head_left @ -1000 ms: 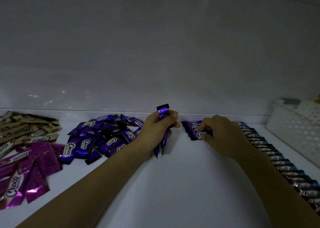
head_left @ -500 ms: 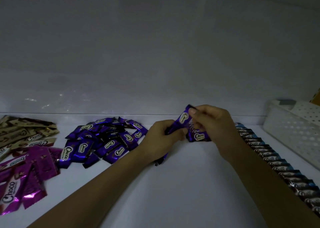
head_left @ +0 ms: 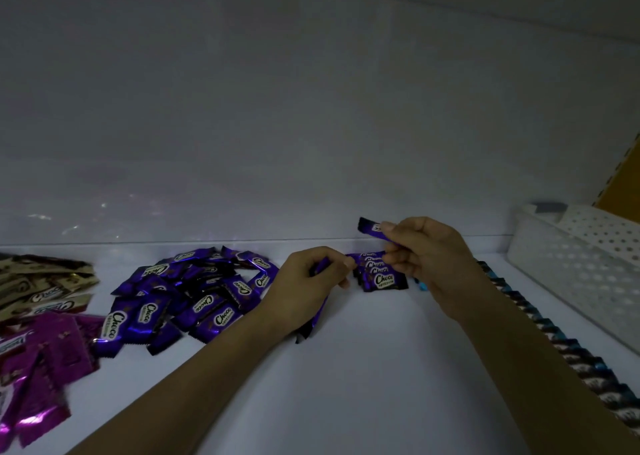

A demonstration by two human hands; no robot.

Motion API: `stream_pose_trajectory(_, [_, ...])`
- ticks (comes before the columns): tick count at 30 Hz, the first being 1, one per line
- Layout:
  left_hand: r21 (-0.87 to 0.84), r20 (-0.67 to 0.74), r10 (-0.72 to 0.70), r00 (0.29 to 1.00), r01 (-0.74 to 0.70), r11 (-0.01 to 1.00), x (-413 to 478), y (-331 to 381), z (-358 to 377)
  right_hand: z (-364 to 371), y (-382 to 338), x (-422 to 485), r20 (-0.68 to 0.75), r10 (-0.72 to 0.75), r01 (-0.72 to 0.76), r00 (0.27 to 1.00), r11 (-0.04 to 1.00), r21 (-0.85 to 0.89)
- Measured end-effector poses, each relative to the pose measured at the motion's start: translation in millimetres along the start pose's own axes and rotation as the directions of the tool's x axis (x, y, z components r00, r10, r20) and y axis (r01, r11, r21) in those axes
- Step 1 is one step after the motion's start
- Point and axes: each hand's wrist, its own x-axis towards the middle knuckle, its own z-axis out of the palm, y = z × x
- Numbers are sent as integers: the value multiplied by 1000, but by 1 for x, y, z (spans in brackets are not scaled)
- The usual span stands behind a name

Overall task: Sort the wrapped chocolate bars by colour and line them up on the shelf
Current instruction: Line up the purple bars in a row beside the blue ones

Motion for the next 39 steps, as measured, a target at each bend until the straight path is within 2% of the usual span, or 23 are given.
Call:
stream_pose_trajectory(4, [17, -12, -2, 1000, 2, 1000, 0, 1, 0, -5, -3, 0, 105, -40, 43, 994, 999, -19])
stream_pose_trajectory(10, [18, -16, -6, 1000, 6, 1000, 0, 1, 0, -7, 0, 4, 141, -14, 10, 990, 1000, 26])
stream_pose_trajectory(13, [26, -12, -8, 1000, 8, 1000, 0, 0, 0, -7, -1, 4, 58, -8, 8, 998, 1000, -9])
stream_pose_trajectory(14, [29, -12, -6, 1000, 7, 1000, 0, 0, 0, -8, -1, 4, 15, -29, 31, 999, 995, -99])
stream_pose_trajectory(15, [28, -14, -3, 1000, 4, 1000, 0, 0, 0, -10, 0, 5, -13, -84, 78, 996, 961, -265])
stream_pose_trajectory(17, [21, -18, 4, 1000, -4, 1000, 0, 0, 0, -14, -1, 4, 37, -209, 186, 977, 761, -622])
stream_pose_trajectory(18, [23, -18, 7, 1000, -7, 1000, 0, -1, 0, -17, -3, 3, 76, -217, 205, 973, 674, -710])
stream_pose_trajectory(19, [25, -20, 9, 1000, -9, 1000, 1, -1, 0, -19, -5, 2, 119, -194, 217, 974, 629, -746])
stream_pose_trajectory(23, [30, -23, 14, 1000, -13, 999, 2, -3, 0, -17, -4, -2, 348, 11, 283, 937, 559, -779])
stream_pose_trajectory(25, [35, -24, 19, 1000, -18, 999, 2, -4, 1, -15, 2, -1, 391, 57, 303, 919, 533, -790])
stream_pose_trajectory(29, [23, -35, 12, 999, -11, 1000, 3, -5, 1, -20, 4, 3, 346, 68, 273, 936, 483, -832])
stream_pose_trajectory(33, [28, -31, 11, 999, -10, 1000, 3, -5, 1, -24, 5, 2, 374, 109, 303, 921, 403, -863])
stream_pose_trajectory(39, [34, -37, 9, 999, -8, 999, 2, -4, 2, -22, 7, 2, 365, 24, 337, 931, 325, -883])
